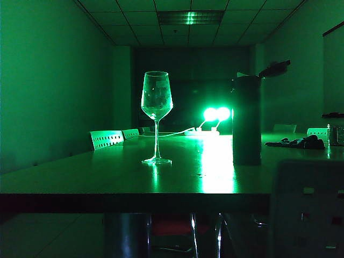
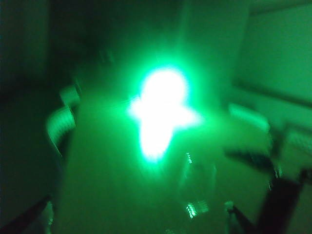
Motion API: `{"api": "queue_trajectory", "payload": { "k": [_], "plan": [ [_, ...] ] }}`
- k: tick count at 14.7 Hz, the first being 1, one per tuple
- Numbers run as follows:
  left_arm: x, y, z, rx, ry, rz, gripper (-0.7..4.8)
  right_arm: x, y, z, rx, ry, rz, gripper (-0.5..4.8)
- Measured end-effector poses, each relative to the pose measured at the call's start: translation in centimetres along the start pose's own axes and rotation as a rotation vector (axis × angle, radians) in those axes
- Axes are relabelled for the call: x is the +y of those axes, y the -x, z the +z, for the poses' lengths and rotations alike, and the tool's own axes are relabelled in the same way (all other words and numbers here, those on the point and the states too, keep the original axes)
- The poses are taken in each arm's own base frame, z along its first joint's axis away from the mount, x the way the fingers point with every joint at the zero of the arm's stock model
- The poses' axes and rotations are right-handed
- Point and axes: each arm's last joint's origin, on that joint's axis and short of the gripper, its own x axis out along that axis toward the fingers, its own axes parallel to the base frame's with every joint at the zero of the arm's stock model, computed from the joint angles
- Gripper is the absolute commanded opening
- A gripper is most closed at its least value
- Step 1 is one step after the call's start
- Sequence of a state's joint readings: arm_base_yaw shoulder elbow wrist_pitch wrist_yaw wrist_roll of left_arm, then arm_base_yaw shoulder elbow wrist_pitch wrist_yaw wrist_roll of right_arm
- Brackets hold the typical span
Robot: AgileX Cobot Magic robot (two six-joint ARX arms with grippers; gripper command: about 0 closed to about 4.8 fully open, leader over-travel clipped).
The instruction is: Pick up the black thermos cup, pour some water from it into the stemmed glass, and then put the thermos cup back on the table.
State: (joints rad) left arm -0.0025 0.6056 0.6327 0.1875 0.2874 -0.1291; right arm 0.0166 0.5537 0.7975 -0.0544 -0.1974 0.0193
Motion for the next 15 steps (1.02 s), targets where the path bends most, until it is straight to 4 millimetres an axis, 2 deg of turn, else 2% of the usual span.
{"api": "queue_trajectory", "payload": {
  "k": [2, 3, 6, 7, 11, 13, 15],
  "plan": [
    [-0.9, -3.7, -0.9, 0.113, 0.048, -0.095, 4.79, -0.5, -2.8, -0.1, -0.01, 0.0, 0.015, 4.79],
    [-1.7, -5.3, -1.5, 0.123, 0.054, -0.128, 4.79, -0.7, -4.2, -0.8, 0.013, -0.01, 0.021, 4.79],
    [-3.9, -9.8, -5.2, 0.16, 0.054, -0.185, 4.79, -0.1, -9.4, -4.3, 0.111, -0.044, 0.077, 4.79],
    [-4.3, -10.7, -6.5, 0.195, 0.058, -0.199, 4.79, 0.4, -10.9, -5.3, 0.112, -0.047, 0.079, 4.79],
    [-4.9, -12.7, -10.0, 0.262, 0.06, -0.181, 4.79, 2.5, -16.6, -11.9, 0.191, -0.058, 0.1, 4.79],
    [-4.9, -13.2, -10.8, 0.283, 0.051, -0.135, 4.79, 3.0, -18.6, -15.6, 0.228, -0.069, 0.088, 4.79],
    [-4.9, -13.3, -10.8, 0.276, 0.028, -0.123, 4.79, 3.1, -19.9, -18.4, 0.201, -0.075, 0.054, 4.79]
  ]
}}
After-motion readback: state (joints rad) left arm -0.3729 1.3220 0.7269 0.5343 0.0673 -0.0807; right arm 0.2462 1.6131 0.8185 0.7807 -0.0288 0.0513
